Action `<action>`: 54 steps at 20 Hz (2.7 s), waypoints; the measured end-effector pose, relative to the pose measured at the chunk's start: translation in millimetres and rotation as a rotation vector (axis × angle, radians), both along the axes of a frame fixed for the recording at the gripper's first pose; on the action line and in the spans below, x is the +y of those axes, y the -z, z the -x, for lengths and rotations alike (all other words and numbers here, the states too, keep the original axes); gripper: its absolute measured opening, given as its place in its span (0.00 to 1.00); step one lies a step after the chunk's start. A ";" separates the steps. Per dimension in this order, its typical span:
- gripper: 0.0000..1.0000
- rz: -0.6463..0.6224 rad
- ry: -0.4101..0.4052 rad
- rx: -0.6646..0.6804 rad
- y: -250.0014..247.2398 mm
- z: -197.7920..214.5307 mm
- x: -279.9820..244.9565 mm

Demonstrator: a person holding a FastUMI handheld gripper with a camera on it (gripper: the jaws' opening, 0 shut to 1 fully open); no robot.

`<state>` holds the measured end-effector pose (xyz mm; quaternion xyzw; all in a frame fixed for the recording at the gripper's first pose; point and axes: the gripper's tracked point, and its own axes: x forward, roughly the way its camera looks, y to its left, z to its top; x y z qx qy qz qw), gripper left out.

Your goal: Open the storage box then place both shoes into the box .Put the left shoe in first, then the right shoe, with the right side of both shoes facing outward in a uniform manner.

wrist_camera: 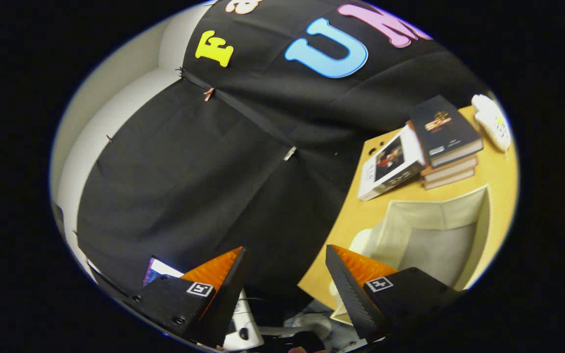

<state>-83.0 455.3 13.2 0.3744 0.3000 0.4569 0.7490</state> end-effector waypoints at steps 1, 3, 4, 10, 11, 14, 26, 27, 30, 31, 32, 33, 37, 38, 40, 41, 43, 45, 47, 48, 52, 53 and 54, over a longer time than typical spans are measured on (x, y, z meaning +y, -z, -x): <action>0.96 0.041 0.031 -0.019 5.6 -5.3 -12.9; 0.96 0.127 0.089 -0.064 19.1 -11.9 -46.4; 0.96 0.161 0.115 -0.089 23.7 -12.0 -64.8; 0.96 0.407 0.287 -0.136 79.6 -16.8 -183.8; 0.96 0.459 0.309 -0.131 96.5 -15.0 -205.3; 0.97 0.625 0.330 -0.109 142.2 4.0 -255.7; 0.70 0.891 0.236 0.109 324.2 26.2 -306.8; 0.70 0.902 0.243 0.122 333.6 21.0 -305.9; 0.66 0.892 0.313 0.173 349.7 -0.6 -299.3; 0.61 0.909 0.338 0.174 355.2 -9.6 -301.1; 0.43 0.923 0.350 0.172 361.8 -15.1 -301.1; 0.40 0.928 0.353 0.182 364.3 -17.6 -299.9; 0.22 0.924 0.475 0.267 362.7 -28.4 -309.2; 0.10 0.916 0.487 0.300 362.0 -28.0 -308.7; 0.08 0.865 0.505 0.333 351.2 -29.9 -303.2; 0.08 0.843 0.516 0.341 342.2 -30.2 -301.8; 0.08 0.824 0.536 0.348 322.3 -29.3 -303.6; 0.08 0.788 0.564 0.352 293.2 -32.0 -304.8; 0.08 0.745 0.591 0.353 259.6 -35.3 -304.0; 0.08 0.730 0.602 0.346 242.0 -37.1 -302.9; 0.07 0.653 0.599 0.299 169.4 -47.3 -278.9; 0.07 0.629 0.587 0.296 155.0 -49.7 -266.9; 0.08 0.608 0.576 0.301 143.6 -50.9 -255.0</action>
